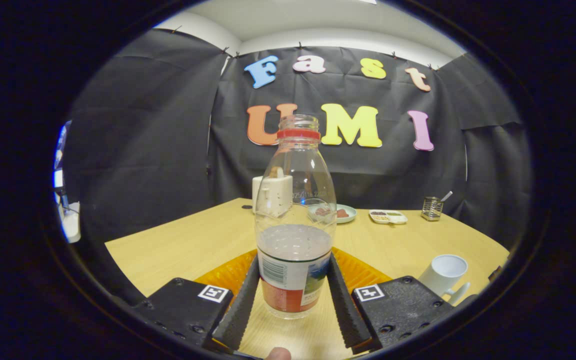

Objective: Take the bottle from table, then pour the juice into the cup, finally place the bottle on the coaster

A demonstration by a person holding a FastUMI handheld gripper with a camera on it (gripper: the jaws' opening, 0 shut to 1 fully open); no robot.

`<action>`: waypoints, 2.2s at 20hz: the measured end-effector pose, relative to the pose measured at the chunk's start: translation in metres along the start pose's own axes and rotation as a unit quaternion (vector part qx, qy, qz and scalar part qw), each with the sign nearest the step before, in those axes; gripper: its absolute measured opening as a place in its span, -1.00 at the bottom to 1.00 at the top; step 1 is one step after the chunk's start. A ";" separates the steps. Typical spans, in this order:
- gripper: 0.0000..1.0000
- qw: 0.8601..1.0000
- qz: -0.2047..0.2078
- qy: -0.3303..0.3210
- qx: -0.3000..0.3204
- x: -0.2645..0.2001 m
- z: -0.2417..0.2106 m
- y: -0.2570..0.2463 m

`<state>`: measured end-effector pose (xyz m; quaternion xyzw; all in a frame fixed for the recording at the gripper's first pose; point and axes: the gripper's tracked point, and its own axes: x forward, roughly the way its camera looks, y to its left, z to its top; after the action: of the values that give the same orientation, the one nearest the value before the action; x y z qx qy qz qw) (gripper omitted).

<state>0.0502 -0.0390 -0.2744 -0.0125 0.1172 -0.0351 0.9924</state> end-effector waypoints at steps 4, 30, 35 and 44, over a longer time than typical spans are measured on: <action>0.54 0.999 -0.008 0.021 0.039 -0.006 -0.004 -0.012; 0.49 0.804 0.062 -0.008 0.592 -0.010 -0.005 -0.029; 0.49 0.772 0.060 -0.017 0.633 -0.009 0.001 -0.030; 0.49 0.725 0.061 -0.039 0.685 -0.006 0.011 -0.043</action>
<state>0.0438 -0.0810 -0.2611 0.6769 0.0226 -0.0443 0.7344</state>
